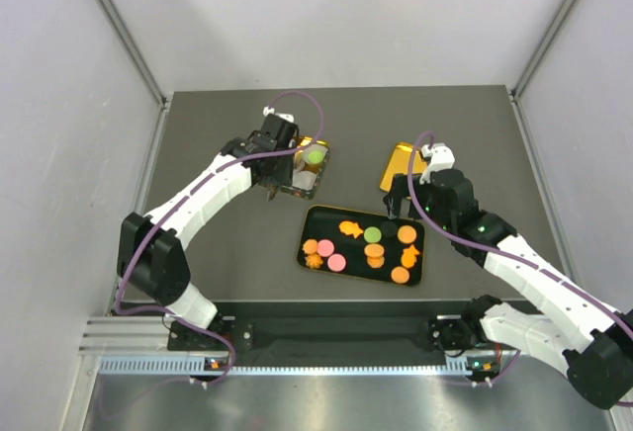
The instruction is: Pack the cookies
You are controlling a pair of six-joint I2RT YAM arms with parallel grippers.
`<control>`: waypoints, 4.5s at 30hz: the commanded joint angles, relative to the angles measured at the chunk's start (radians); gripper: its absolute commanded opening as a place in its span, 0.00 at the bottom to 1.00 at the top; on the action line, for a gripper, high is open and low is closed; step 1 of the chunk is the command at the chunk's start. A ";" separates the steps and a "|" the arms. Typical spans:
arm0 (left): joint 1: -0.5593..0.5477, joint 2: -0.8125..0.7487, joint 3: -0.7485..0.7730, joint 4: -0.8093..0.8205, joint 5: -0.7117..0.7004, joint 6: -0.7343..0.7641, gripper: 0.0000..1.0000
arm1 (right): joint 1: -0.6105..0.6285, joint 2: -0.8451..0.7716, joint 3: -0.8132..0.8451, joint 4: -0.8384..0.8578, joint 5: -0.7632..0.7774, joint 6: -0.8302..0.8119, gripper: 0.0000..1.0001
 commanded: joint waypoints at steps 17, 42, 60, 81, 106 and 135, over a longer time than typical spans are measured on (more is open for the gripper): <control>0.020 -0.016 -0.008 0.065 0.021 0.028 0.52 | -0.001 -0.017 0.004 0.030 -0.003 -0.017 1.00; -0.474 -0.157 0.004 -0.075 0.050 -0.095 0.49 | -0.002 -0.017 0.013 0.004 0.102 -0.020 1.00; -0.649 -0.206 -0.133 -0.062 0.130 -0.222 0.55 | -0.008 -0.027 0.024 -0.033 0.219 -0.006 1.00; -0.657 -0.134 -0.139 -0.015 0.155 -0.216 0.57 | -0.008 -0.029 0.022 -0.038 0.208 -0.005 1.00; -0.654 -0.105 -0.108 -0.023 0.135 -0.224 0.52 | -0.008 -0.029 0.022 -0.036 0.202 -0.005 1.00; -0.622 -0.143 -0.142 0.023 0.193 -0.244 0.51 | -0.008 -0.032 0.019 -0.036 0.205 -0.005 1.00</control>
